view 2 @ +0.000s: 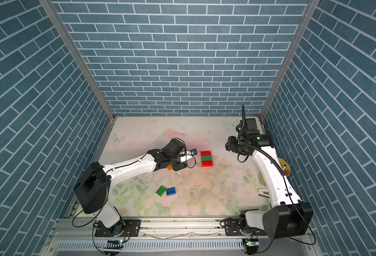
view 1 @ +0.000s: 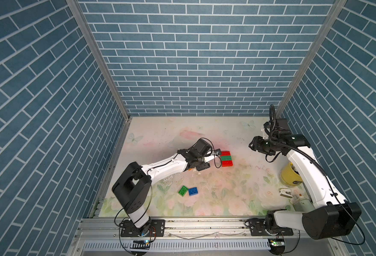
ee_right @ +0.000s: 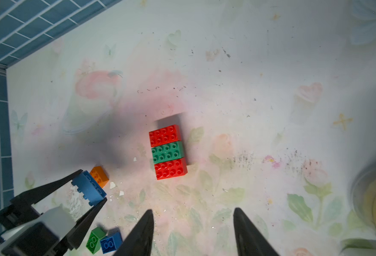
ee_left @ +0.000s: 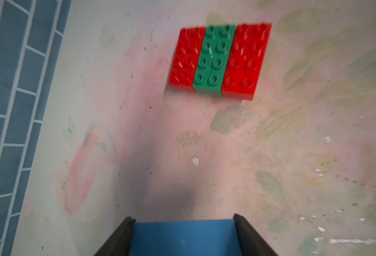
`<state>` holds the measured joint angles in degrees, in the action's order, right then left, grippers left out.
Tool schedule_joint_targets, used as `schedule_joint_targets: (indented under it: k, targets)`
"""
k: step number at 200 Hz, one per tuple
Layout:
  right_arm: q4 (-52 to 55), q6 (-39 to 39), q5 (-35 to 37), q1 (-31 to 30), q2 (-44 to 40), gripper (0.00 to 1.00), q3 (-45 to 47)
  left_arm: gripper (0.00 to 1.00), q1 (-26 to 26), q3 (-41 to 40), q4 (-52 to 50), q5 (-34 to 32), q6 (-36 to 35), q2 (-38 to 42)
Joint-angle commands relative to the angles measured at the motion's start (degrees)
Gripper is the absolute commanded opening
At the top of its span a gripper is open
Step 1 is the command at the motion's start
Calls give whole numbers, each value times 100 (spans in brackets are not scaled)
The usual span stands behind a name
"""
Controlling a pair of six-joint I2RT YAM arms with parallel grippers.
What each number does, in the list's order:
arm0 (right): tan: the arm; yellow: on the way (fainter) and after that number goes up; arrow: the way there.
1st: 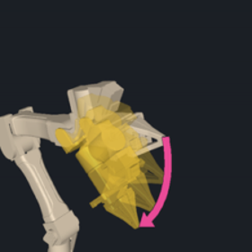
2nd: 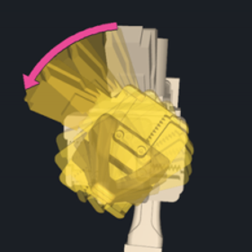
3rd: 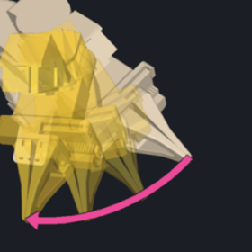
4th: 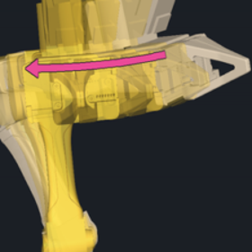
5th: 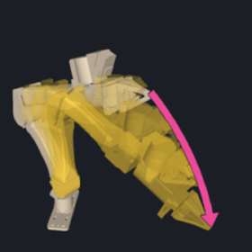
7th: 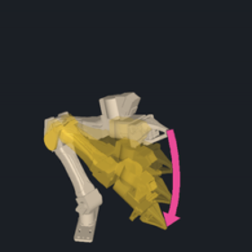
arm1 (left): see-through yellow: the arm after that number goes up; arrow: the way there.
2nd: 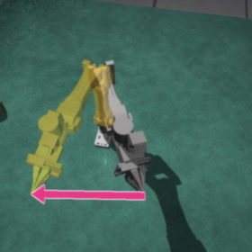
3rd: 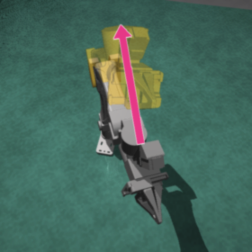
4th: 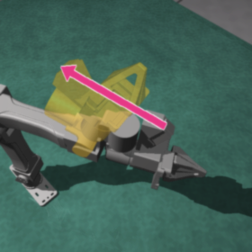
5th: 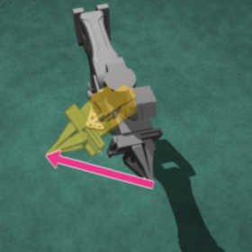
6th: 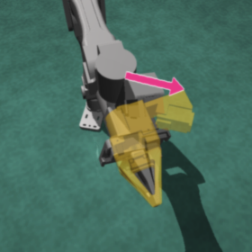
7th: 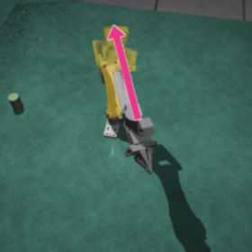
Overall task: Assemble a rectangle with lego
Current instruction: Place the lego brick at the center of the board.
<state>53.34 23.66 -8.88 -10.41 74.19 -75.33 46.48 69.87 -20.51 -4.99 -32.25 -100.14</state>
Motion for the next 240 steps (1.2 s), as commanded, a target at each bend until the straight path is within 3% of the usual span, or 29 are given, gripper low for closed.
schedule_joint_targets:
  k: [1,47,92,111,130,153,240]
  targets:
    - [129,-94,352,37,-183,58,129,19,28,578,-1016,-568,-185,-430]
    - [-47,-116,221,37,-244,58,324,20,69,1414,-1728,-598,-212,-1491]
    - [-154,-118,124,38,-300,58,436,25,150,1844,-2071,-491,-168,-2050]
    - [-173,-117,98,40,-318,58,449,35,177,1861,-2045,-502,-144,-2137]
    - [-184,-134,35,36,-338,61,449,57,195,1889,-2023,-499,-132,-2159]
    - [-184,-147,11,33,-368,65,458,67,195,1905,-2001,-461,-93,-2128]
    - [-219,-270,-192,39,-507,76,522,84,199,1821,-1783,-278,34,-1891]
